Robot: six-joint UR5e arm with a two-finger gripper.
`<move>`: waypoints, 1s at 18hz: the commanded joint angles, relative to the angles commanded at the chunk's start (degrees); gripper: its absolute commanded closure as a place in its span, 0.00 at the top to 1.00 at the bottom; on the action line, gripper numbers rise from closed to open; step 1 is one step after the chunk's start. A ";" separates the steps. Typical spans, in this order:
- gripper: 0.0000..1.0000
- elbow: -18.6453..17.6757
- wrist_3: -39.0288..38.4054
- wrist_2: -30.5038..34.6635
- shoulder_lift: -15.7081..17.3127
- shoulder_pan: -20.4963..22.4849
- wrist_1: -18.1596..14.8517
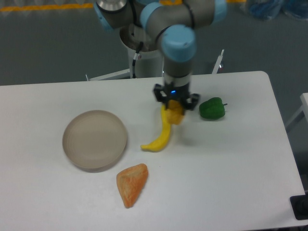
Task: Pick up the yellow pepper from the table
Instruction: 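Carry the held yellow pepper past the green pepper, away from the banana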
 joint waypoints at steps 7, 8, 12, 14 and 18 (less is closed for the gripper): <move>0.15 12.39 16.18 0.26 -12.74 3.97 -0.17; 0.15 13.62 16.27 0.18 -14.23 3.88 -0.17; 0.16 19.06 24.00 -0.62 -20.21 3.97 -0.17; 0.16 20.04 24.10 -1.31 -20.92 4.14 -0.17; 0.16 21.10 24.10 -1.23 -22.42 3.79 -0.09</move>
